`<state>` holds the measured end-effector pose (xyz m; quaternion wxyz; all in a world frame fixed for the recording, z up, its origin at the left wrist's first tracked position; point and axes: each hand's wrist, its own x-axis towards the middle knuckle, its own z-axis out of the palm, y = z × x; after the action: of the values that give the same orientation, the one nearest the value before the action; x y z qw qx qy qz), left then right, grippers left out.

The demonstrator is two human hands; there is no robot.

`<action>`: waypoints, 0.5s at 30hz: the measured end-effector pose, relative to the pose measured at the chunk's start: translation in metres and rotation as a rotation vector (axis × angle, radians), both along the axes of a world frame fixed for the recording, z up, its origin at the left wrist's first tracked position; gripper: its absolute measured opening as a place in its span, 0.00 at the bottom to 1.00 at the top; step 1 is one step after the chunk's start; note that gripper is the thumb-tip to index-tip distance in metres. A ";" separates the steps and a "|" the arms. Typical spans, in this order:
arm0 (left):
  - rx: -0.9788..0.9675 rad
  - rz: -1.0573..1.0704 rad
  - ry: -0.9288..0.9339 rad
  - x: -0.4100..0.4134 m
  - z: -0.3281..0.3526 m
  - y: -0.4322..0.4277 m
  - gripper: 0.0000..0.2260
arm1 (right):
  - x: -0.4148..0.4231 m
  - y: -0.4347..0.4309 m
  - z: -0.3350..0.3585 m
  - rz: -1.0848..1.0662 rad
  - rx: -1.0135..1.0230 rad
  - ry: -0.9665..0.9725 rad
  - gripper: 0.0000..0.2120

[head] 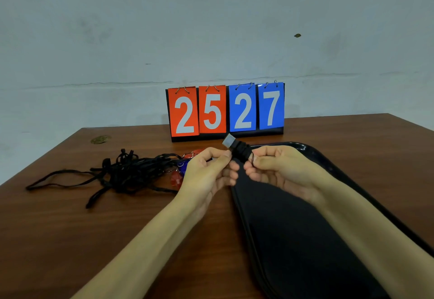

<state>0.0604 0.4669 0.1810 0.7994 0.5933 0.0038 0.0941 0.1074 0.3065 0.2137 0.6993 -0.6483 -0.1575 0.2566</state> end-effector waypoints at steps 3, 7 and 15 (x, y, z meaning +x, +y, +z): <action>-0.057 0.002 -0.082 -0.004 0.003 -0.001 0.06 | -0.001 -0.001 0.002 -0.029 0.031 0.006 0.06; -0.017 0.029 -0.127 -0.007 0.004 -0.004 0.13 | -0.001 -0.001 0.003 -0.047 0.065 0.029 0.06; 0.286 0.194 -0.289 -0.008 0.003 -0.008 0.15 | -0.003 0.001 0.002 -0.066 0.114 0.069 0.06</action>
<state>0.0521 0.4592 0.1837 0.6866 0.6779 -0.0672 0.2541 0.1047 0.3073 0.2158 0.7481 -0.6032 -0.1262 0.2460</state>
